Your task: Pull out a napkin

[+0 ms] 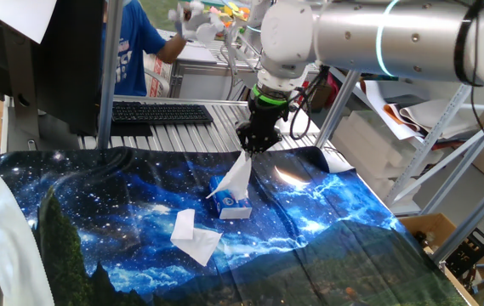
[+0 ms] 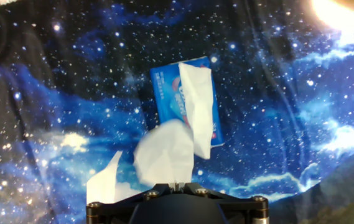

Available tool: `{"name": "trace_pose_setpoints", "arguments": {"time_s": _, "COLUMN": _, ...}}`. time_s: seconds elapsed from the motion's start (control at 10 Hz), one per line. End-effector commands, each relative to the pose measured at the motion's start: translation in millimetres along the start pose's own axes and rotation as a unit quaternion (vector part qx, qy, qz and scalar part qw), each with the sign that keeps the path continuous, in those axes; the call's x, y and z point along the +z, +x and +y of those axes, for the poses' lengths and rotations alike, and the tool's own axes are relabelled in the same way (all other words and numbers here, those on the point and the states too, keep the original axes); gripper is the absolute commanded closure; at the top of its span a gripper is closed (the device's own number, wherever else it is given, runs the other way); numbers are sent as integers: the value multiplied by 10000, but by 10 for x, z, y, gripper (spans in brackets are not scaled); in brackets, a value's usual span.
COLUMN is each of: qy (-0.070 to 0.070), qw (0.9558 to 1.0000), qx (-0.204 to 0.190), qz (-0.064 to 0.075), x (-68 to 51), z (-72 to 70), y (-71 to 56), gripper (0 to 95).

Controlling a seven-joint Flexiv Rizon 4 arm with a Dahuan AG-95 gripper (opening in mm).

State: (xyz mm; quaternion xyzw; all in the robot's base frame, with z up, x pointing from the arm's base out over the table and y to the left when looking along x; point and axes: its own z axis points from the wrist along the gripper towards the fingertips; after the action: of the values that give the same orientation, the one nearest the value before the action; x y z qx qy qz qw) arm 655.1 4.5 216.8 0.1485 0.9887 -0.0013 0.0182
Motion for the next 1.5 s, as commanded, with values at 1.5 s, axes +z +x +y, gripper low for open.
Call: {"name": "trace_pose_setpoints", "arguments": {"time_s": 1.5, "qy": 118, "qw": 9999, "qx": 101, "qz": 30, "x": -1167, "z": 243, "y": 95, "gripper": 950}}
